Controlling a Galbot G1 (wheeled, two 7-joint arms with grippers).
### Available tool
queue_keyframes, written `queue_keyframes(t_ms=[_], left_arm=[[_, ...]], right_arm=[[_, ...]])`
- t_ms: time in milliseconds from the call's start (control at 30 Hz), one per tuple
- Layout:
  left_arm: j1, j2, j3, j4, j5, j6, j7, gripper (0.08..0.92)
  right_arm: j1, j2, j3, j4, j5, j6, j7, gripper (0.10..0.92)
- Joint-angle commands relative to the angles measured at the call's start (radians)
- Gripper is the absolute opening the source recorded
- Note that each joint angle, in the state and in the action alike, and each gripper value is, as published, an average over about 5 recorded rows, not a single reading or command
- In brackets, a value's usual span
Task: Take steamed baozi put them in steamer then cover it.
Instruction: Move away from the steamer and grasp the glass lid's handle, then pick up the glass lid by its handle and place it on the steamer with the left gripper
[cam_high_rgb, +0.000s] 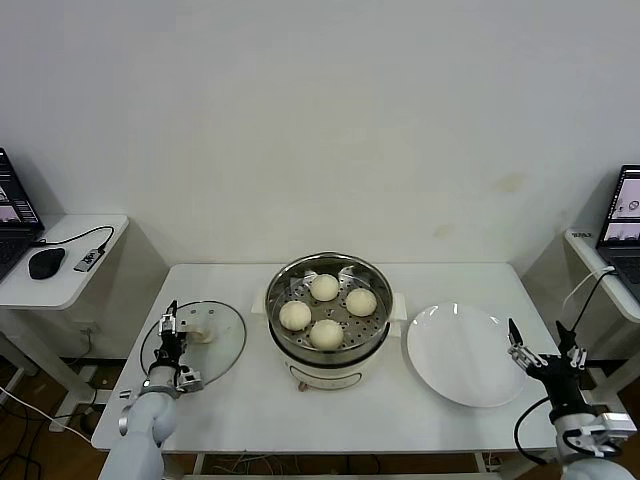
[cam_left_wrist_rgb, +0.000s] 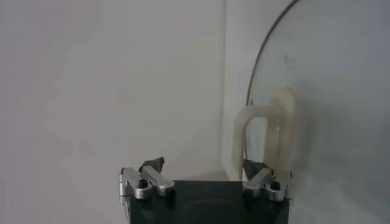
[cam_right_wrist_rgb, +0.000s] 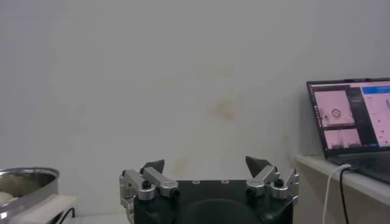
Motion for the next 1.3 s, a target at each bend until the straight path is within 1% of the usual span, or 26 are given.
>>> queue_keyframes(t_ms=[33,467,567,700,767,867,933,1133,1200,1300], left_arm=[[-0.003,0.005,0.002,0.025,-0.011,-0.014,-0.013,0.742],[-0.011,0.023,0.013,0.071,-0.024,-0.059,-0.040,0.361],[-0.004,0.029,0.014,0.056,-0.027,-0.060,-0.039,0.274],[0.036,0.031,0.011,-0.004,-0.032,-0.048,-0.013,0.171],[0.067,0.030,0.007,-0.056,-0.036,-0.029,0.009,0.146],[0.117,0.025,0.001,-0.175,-0.048,0.027,0.039,0.142],[0.156,0.019,0.000,-0.277,-0.059,0.093,0.068,0.142],[0.245,-0.016,0.001,-0.567,-0.048,0.346,0.175,0.142],[0.264,-0.023,0.001,-0.644,-0.025,0.395,0.208,0.142],[0.285,-0.027,-0.003,-0.713,0.004,0.425,0.252,0.142]], right_arm=[[-0.008,0.000,0.006,0.006,-0.001,0.000,-0.001,0.823],[-0.050,0.007,0.030,0.035,-0.013,0.001,-0.004,0.823],[-0.053,0.009,0.031,0.040,-0.015,0.001,-0.005,0.823],[-0.051,0.011,0.029,0.046,-0.016,0.000,-0.005,0.823],[-0.048,0.011,0.027,0.050,-0.016,-0.002,-0.005,0.823],[-0.042,0.011,0.026,0.056,-0.015,-0.004,-0.005,0.823],[-0.038,0.011,0.025,0.060,-0.014,-0.005,-0.005,0.823],[-0.027,0.012,0.018,0.061,-0.009,-0.006,-0.005,0.823],[-0.022,0.012,0.016,0.062,-0.007,-0.006,-0.005,0.823],[-0.015,0.009,0.014,0.063,-0.004,-0.008,-0.004,0.823]])
